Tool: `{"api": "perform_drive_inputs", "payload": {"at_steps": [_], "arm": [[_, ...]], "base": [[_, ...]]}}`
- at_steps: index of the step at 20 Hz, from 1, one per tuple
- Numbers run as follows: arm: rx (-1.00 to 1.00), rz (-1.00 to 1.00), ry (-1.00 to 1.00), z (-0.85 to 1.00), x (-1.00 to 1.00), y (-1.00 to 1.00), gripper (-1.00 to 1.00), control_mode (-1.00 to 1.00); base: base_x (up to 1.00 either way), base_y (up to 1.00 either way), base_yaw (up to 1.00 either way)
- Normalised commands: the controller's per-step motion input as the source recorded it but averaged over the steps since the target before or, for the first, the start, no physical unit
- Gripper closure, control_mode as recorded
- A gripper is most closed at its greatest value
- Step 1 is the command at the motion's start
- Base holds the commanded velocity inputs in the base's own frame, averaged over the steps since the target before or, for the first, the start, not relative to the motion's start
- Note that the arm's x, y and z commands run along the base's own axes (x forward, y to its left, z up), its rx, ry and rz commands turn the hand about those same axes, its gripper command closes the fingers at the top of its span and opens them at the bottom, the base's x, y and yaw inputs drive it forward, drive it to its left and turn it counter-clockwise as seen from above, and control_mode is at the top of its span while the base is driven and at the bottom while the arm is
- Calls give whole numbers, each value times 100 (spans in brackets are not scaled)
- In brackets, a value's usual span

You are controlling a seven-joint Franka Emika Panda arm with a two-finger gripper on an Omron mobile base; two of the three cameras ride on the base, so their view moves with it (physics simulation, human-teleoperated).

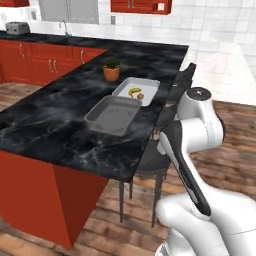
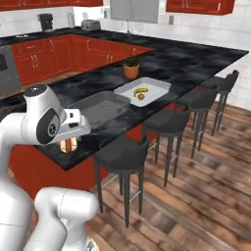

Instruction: Place the cold items (apple and banana) from the fridge in one tupperware on the dining counter. Place the warm items (hot dog and kebab skewer) in the stove area in another tupperware.

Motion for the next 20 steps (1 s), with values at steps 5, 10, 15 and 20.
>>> {"api": "perform_drive_inputs", "payload": {"at_steps": [5,10,15,20], "arm": [[0,0,0,0,0,0,100,100],[0,0,0,0,0,0,100,100],[0,0,0,0,0,0,100,100],[0,0,0,0,0,0,100,100]], "base": [[58,-72,44],[43,-81,42],[34,-74,48],[24,-68,54]]}}
